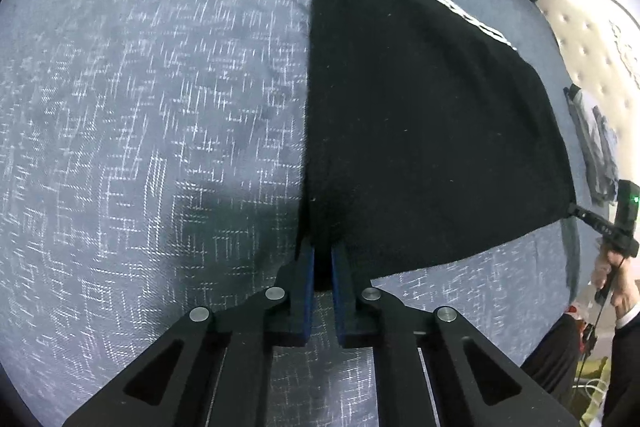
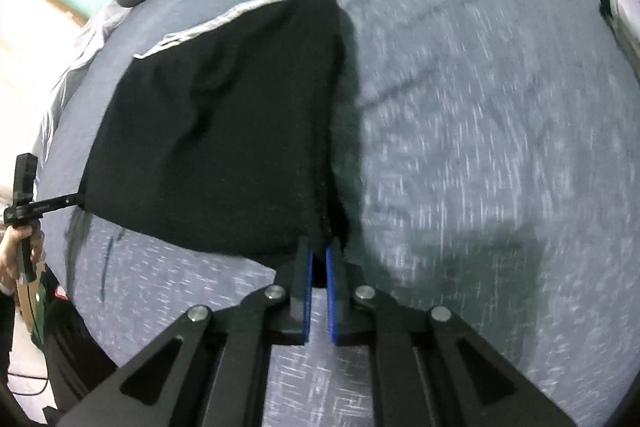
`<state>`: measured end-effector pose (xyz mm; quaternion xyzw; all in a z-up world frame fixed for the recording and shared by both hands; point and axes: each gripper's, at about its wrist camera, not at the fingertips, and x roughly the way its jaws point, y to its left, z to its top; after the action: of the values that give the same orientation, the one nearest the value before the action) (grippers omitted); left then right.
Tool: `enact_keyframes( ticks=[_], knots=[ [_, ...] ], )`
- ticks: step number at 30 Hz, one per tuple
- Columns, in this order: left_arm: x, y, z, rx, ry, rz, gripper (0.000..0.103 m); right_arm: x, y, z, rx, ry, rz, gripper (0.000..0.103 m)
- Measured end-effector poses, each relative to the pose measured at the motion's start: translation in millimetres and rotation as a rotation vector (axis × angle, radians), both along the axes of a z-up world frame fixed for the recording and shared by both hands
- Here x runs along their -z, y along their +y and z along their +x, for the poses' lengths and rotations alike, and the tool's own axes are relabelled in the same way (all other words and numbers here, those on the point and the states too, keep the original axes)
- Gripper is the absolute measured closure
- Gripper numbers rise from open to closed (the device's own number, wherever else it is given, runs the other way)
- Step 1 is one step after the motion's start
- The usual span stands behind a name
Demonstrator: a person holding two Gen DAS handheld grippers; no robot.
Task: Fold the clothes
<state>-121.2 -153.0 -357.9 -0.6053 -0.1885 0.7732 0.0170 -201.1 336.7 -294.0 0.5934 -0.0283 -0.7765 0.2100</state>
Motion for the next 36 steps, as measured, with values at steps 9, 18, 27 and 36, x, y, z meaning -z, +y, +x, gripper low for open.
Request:
enact_keyframes(
  ticks=[9,18,27,36],
  knots=[
    [4.8,12.0,-11.6,0.009,-0.029,-0.017,0.095,15.8,2.5,-0.9,-0.015,-0.050,0.010,0.098],
    [-14.1,18.6,-20.0,0.011,-0.011,-0.005,0.092,-15.6,4.4,-9.4,-0.058,-0.042,0.008,0.095],
    [-36.1,29.6,-40.0,0.005,0.024,-0.009,0.089,-35.4,14.6,-25.2,0.035,-0.006,-0.006,0.094],
    [-24.9,1.8,-29.9,-0.058,-0.023,-0.008,0.087,-16.0,-6.7,-44.5,0.041,-0.031,-0.042,0.085]
  ],
)
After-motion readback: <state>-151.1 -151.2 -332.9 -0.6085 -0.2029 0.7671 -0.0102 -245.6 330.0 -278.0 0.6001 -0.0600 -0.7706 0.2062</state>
